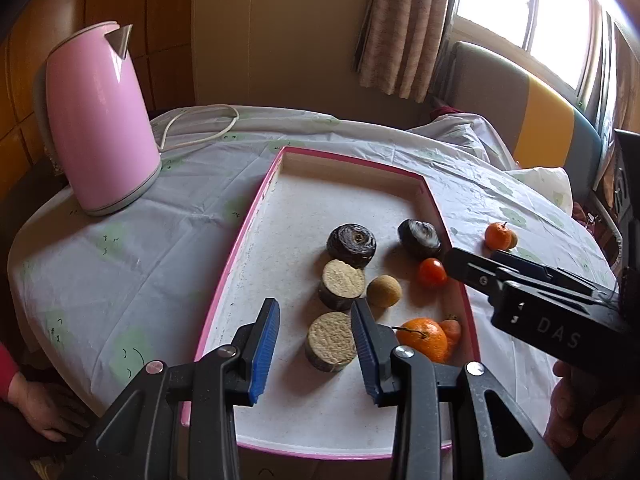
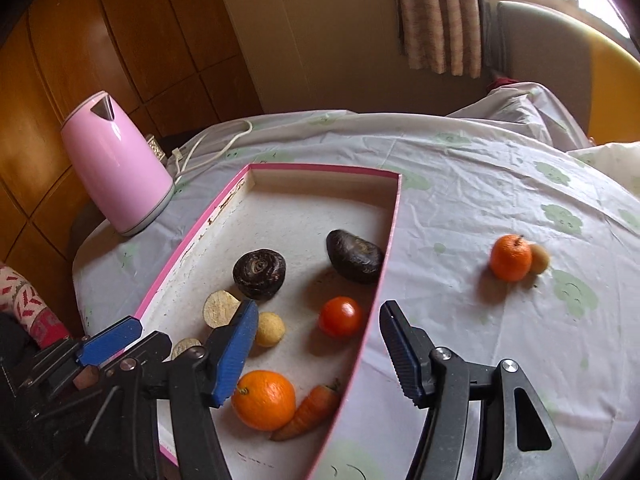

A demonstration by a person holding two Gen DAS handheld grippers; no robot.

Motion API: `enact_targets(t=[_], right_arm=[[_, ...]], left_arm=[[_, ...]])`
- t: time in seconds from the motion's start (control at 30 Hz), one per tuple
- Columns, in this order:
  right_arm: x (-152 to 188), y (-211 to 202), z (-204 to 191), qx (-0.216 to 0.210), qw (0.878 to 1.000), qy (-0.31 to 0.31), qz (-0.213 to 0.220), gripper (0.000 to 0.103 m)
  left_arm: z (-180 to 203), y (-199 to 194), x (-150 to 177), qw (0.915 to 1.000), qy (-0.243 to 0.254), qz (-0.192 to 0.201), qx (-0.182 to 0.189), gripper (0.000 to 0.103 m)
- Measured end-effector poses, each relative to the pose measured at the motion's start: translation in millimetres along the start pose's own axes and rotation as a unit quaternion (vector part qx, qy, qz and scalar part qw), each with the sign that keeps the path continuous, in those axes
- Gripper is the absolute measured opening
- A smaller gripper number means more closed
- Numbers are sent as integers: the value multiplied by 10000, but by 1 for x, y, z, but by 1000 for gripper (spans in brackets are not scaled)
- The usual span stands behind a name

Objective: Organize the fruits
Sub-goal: 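Carry the dark fruit into the pink tray and open the right gripper, then grasp the second mandarin orange with the left gripper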

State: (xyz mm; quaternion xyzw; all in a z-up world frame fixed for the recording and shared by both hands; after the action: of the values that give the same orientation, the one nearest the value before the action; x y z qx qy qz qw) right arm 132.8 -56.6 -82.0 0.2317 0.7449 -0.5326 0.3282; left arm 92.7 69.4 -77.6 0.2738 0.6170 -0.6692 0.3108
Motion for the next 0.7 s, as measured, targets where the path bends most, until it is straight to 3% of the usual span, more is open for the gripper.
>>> enact_targets(t=[0.7], right_arm=[[31,-44,106,1162,9906,681,229,64]], left_arm=[[70,-4,-4,9963,682,13,520,37]])
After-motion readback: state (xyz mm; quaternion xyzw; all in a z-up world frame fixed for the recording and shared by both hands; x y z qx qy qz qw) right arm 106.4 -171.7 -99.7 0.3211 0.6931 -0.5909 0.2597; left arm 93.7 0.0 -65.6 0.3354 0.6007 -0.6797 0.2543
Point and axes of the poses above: each gripper's, at about its wrist camera, not at the fingertips, and y roughly the way its jaws point, z to its right, x to its underside, the point moved 8 cm from there along y, roughly the way its jaws point, and after that the axes turned 8 degrees about z, right-handed, at the moved point
